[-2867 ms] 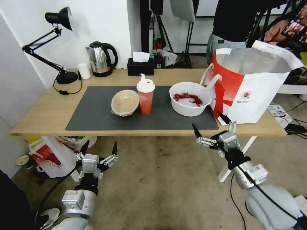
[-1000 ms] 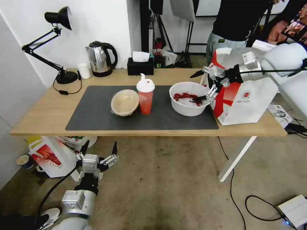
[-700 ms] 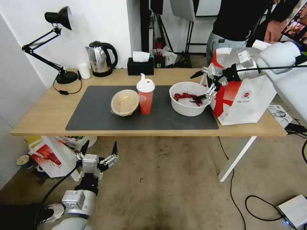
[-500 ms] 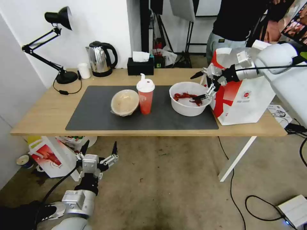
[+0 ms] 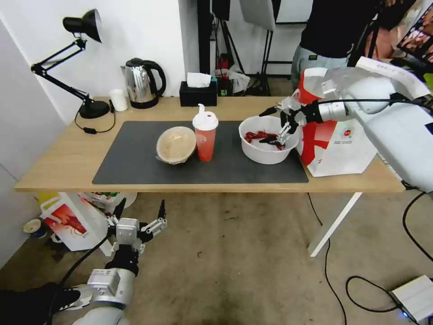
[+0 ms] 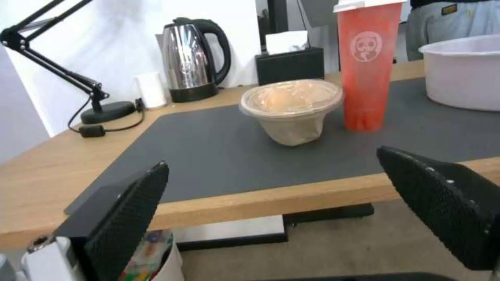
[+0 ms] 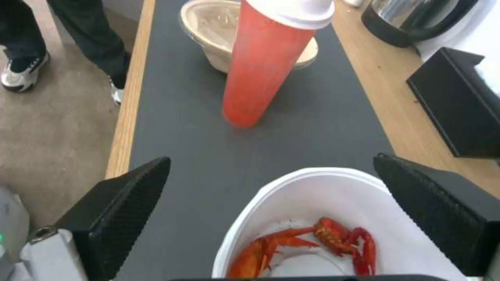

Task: Pick up the trash from the table and place it into the takeout bag.

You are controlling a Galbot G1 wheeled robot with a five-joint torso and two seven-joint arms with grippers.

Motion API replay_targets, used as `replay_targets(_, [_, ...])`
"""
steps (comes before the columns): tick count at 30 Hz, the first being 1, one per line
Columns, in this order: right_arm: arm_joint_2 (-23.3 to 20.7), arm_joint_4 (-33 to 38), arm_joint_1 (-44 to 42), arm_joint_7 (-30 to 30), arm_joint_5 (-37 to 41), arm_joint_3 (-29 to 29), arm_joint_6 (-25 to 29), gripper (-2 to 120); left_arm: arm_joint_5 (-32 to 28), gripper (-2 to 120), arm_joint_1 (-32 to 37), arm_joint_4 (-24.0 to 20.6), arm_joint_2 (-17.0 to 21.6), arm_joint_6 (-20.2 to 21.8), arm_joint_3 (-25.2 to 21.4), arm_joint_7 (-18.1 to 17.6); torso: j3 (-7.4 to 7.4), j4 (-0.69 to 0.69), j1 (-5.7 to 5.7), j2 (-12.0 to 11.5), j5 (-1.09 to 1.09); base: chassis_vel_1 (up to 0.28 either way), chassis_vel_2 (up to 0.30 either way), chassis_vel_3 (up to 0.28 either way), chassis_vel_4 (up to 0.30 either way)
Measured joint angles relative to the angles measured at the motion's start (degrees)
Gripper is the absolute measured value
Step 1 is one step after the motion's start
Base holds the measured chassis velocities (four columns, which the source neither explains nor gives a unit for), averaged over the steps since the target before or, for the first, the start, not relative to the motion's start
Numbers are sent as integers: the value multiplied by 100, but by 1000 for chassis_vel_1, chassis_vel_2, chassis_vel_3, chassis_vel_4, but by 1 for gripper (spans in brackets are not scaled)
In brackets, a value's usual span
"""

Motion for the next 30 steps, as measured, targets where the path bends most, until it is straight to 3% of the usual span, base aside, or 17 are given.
replay_targets(7, [45,-55,-5,184,151,-157,-146,100,0,100,0,0,0,0,0,0,0,1,0,0,0,0,0,0,0])
replay_targets(16, [-90,-67,113,-306,-19,-307,-157,100,0,100,0,0,0,0,0,0,0,0,0,0,1,0,0,0,0])
replay_targets(30, [-365,-63,363,-431,-127,-558,-150,100,0,100,0,0,0,0,0,0,0,0,0,0,0,0,0,0,0])
